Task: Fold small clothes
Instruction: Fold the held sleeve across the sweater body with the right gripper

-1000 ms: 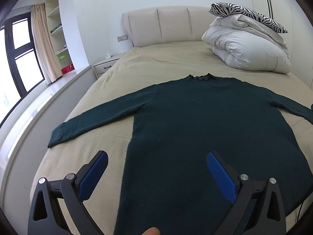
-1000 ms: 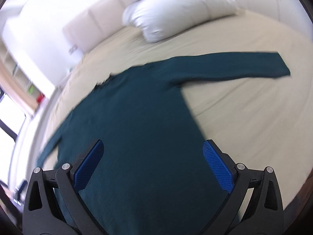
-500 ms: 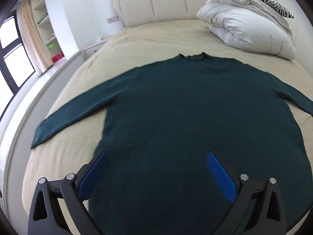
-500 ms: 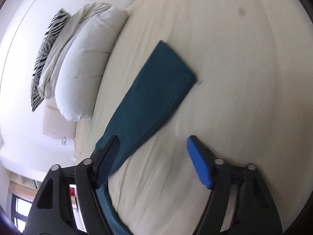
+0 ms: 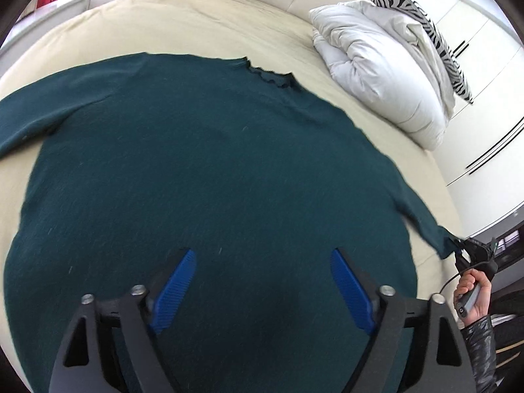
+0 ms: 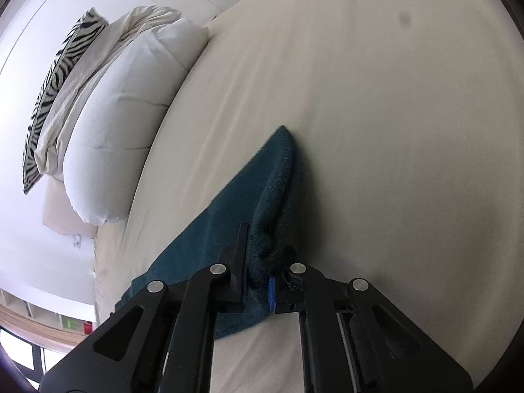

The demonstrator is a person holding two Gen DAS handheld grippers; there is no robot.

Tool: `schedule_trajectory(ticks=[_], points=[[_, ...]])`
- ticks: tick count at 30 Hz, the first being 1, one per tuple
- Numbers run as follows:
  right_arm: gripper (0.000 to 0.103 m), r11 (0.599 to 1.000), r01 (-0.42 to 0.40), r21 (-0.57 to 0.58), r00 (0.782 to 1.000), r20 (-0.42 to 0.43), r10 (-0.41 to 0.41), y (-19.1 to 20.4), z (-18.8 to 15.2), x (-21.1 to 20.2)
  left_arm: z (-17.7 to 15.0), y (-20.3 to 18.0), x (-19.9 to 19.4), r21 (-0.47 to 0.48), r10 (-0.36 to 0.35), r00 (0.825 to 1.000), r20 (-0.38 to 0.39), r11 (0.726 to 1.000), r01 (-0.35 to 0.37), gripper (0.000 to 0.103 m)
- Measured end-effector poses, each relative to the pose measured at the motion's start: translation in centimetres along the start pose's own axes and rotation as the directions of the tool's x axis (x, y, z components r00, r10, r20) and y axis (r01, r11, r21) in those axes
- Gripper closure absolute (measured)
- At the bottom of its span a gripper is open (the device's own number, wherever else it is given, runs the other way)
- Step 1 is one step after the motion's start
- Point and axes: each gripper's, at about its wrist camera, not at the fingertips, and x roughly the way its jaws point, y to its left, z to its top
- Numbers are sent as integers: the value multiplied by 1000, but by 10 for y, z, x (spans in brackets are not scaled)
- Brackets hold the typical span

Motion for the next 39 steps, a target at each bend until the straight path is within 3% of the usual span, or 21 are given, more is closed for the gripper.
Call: schedule_trajectory(ticks=[3,5,7,11,13,16,17,19,21,23,26,29,32,36,39], points=[[97,986,-36,-163,999,-21,33,72,-17,5,17,4,1,-24,-42,999,23,999,43,23],[97,945,-99,-313,994,-73,80,138,-43,14,30,14,2,-64,-68,997,43,995,70,23],[97,874,-177,-453,982,-135,129,204,-86,22,38,26,3,-109,-88,994,62,990,94,23],[97,746,-313,-588,943,-282,174,292,-181,56,46,49,9,-205,-159,985,69,964,170,23],[96,695,-338,-634,929,-345,138,314,-229,83,47,52,13,-213,-185,981,57,958,193,23],[93,674,-345,-653,905,-423,54,317,-281,118,48,48,21,-210,-203,978,43,956,207,23],[89,664,-338,-667,903,-428,31,314,-293,122,49,46,25,-209,-212,976,38,954,216,23],[86,639,-352,-684,912,-404,71,302,-306,110,53,39,32,-200,-221,975,31,954,222,22],[52,651,-372,-662,909,-403,109,289,-301,95,57,31,39,-191,-229,973,22,954,229,22],[40,696,-397,-599,902,-397,173,268,-292,71,62,18,49,-179,-229,973,7,957,227,22],[38,707,-399,-584,908,-361,213,241,-278,47,68,1,71,-168,-221,975,-23,962,215,22],[38,775,-405,-485,904,-341,259,210,-279,31,74,-13,92,-157,-204,978,-55,969,193,28],[37,837,-410,-362,893,-345,288,182,-263,36,82,-30,107,-126,-166,983,-80,980,155,48],[37,872,-429,-236,873,-357,333,157,-240,43,85,-38,116,-67,-88,991,-103,994,82,86],[38,885,-436,-162,862,-359,358,140,-231,47,85,-24,110,-88,-113,989,-96,991,104,94]])
